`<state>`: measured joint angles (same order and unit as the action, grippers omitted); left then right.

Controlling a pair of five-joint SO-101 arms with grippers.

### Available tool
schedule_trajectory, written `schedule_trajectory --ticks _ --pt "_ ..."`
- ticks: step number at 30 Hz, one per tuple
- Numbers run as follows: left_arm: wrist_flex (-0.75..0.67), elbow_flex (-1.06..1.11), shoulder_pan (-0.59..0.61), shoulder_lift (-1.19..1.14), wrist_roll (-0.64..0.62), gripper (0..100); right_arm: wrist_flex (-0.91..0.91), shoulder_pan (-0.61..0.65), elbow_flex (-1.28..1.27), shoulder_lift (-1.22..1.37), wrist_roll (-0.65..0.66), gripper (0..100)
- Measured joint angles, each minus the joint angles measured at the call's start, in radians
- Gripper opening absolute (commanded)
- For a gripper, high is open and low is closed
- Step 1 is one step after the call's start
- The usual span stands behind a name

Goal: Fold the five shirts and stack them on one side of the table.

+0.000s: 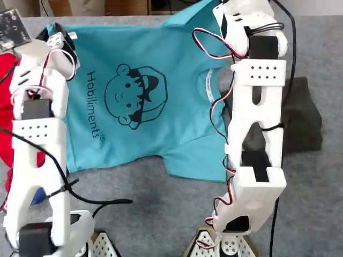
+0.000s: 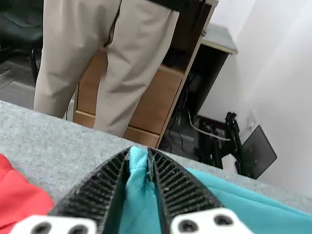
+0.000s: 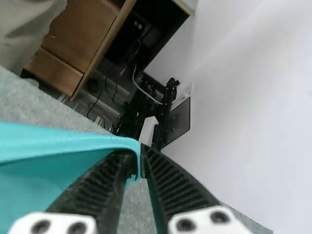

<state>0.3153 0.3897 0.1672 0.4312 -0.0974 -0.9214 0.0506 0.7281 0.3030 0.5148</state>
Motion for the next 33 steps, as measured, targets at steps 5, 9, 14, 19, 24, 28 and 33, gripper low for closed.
schedule_trajectory --ticks 5,9,14,19,24,28,33 --pt "0.081 -0.002 -0.006 -0.009 0.000 2 -0.224 0.000 0.072 0.000 0.000 0.1" --pt "0.175 0.012 -0.006 -0.009 0.043 2 -0.494 0.029 0.192 0.000 0.077 0.1" --pt "0.333 0.012 -0.006 -0.009 0.101 2 -0.749 0.068 0.285 0.000 0.135 0.1" --pt "0.489 0.012 0.031 -0.009 0.114 2 -0.845 0.095 0.259 -0.041 0.144 0.1" --pt "0.652 0.012 0.040 -0.009 0.114 2 -0.845 0.157 -0.028 -0.256 0.180 0.1" --pt "0.720 0.054 0.029 -0.008 0.133 2 -0.694 0.157 -0.393 -0.489 0.184 0.1" --pt "0.723 0.204 -0.009 0.052 0.199 2 -0.480 0.114 -0.916 -0.783 0.245 0.1"
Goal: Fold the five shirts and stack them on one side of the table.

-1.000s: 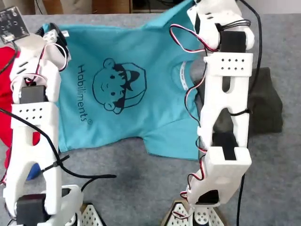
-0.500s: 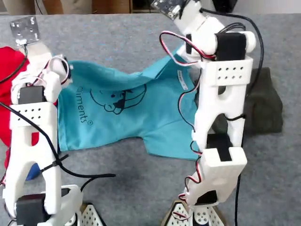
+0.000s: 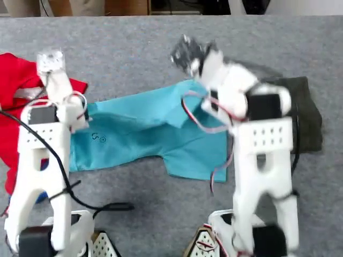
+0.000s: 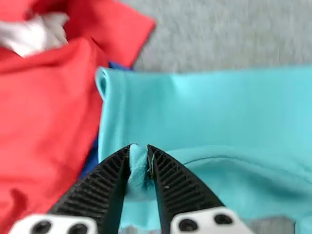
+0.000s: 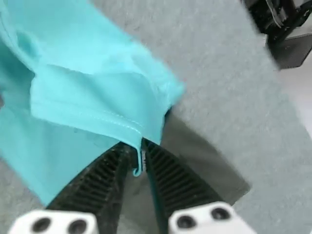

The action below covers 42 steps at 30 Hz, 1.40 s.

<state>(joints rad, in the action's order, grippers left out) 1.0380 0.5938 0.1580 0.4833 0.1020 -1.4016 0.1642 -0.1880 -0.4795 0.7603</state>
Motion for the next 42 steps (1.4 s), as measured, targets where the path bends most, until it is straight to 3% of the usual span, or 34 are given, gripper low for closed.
schedule_trajectory --ticks 6,13,22,30,42 --pt "0.000 0.155 -0.014 0.121 0.040 2 0.084 0.002 -0.465 -0.368 0.049 0.1" --pt "-0.017 0.301 -0.014 0.178 0.117 2 0.072 0.002 -0.724 -0.608 0.103 0.1" --pt "-0.107 0.305 0.069 0.187 0.098 2 0.057 0.002 -0.836 -0.677 0.160 0.1" --pt "-0.095 0.407 -0.031 0.190 0.094 2 0.143 -0.083 -0.964 -0.677 0.196 0.1" --pt "-0.092 0.408 -0.026 0.190 0.094 2 0.150 -0.091 -1.002 -0.677 0.331 0.1"
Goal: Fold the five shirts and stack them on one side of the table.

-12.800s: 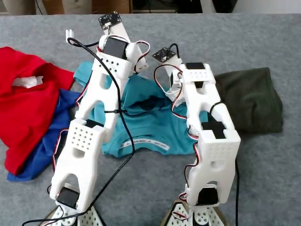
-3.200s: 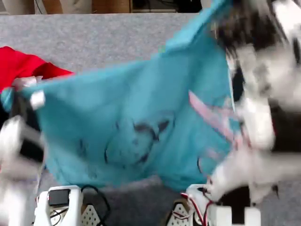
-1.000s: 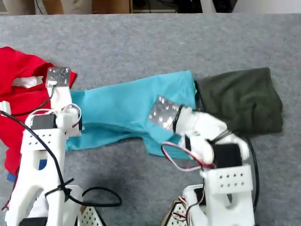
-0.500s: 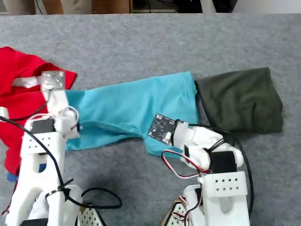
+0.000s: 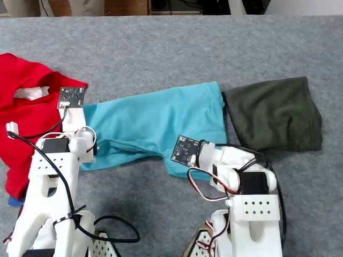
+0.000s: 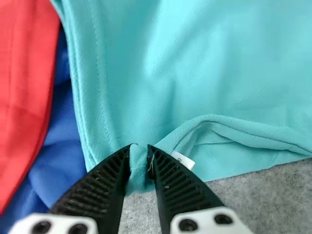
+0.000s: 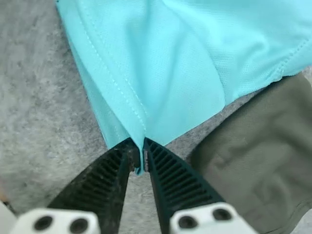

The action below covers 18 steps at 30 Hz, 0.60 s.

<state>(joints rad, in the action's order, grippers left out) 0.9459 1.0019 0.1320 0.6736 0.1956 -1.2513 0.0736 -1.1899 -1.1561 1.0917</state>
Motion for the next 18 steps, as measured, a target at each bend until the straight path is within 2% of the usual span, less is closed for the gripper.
schedule_trajectory --ticks 7,18 --pt "0.107 0.000 0.003 0.000 0.051 2 0.005 0.000 -0.038 0.000 0.029 0.1" --pt "0.117 0.000 0.021 0.000 0.055 2 0.009 0.000 -0.068 0.000 0.032 0.2"
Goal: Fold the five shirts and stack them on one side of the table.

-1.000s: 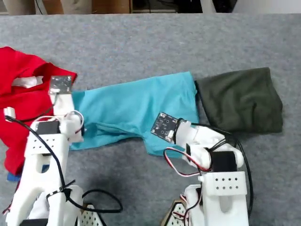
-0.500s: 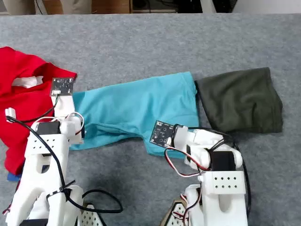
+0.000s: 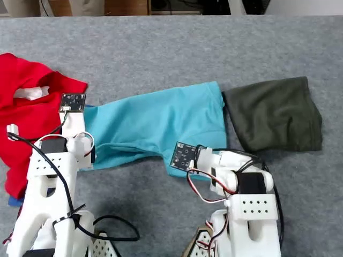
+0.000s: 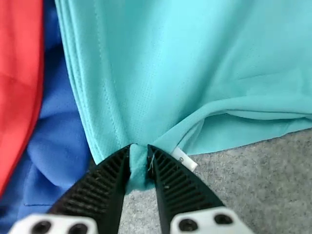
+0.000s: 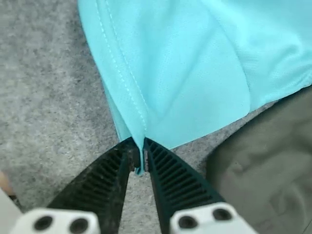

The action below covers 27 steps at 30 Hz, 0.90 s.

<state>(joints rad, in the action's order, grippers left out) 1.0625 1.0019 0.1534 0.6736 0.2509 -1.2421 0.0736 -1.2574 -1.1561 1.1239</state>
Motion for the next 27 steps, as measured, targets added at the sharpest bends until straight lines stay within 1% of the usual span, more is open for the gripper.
schedule_trajectory --ticks 1,3,4,6,8,10,11,13,15,17,19,20,22,27 --pt "0.000 0.000 0.006 0.000 0.003 4 0.000 0.000 0.000 0.000 0.000 0.2" --pt "0.000 0.000 0.032 0.000 0.002 10 0.000 0.000 -0.006 0.000 0.000 0.5" --pt "0.000 0.000 0.044 0.000 0.002 14 0.000 0.000 -0.011 0.000 0.000 2.3" --pt "0.000 0.000 0.072 0.000 0.002 19 0.000 0.000 -0.009 0.000 0.000 12.0" --pt "0.000 0.000 0.095 0.000 0.002 22 0.000 -0.002 -0.009 0.000 0.000 22.4" --pt "0.037 -0.014 0.112 0.000 0.002 22 0.000 -0.029 0.002 0.000 -0.035 28.8" --pt "0.072 -0.038 0.117 0.000 0.002 22 0.000 -0.034 0.017 0.000 -0.051 30.2" --pt "0.155 -0.112 0.120 0.000 0.002 22 -0.025 -0.044 0.057 0.000 -0.048 29.7" --pt "0.236 -0.210 0.124 0.000 0.002 20 -0.074 -0.044 0.112 0.000 -0.043 25.8" --pt "0.288 -0.321 0.124 0.000 -0.005 13 -0.092 -0.044 0.178 0.000 -0.043 15.4" --pt "0.298 -0.428 0.124 -0.002 -0.072 4 -0.084 -0.044 0.247 0.000 -0.089 0.4" --pt "0.295 -0.471 0.124 -0.008 -0.118 2 -0.069 -0.044 0.275 0.002 -0.118 0.4" --pt "0.258 -0.531 0.098 -0.048 -0.193 3 -0.020 -0.032 0.325 0.026 -0.172 5.9" --pt "0.181 -0.591 -0.006 -0.284 -0.247 3 0.089 0.014 0.428 0.242 -0.295 0.5"
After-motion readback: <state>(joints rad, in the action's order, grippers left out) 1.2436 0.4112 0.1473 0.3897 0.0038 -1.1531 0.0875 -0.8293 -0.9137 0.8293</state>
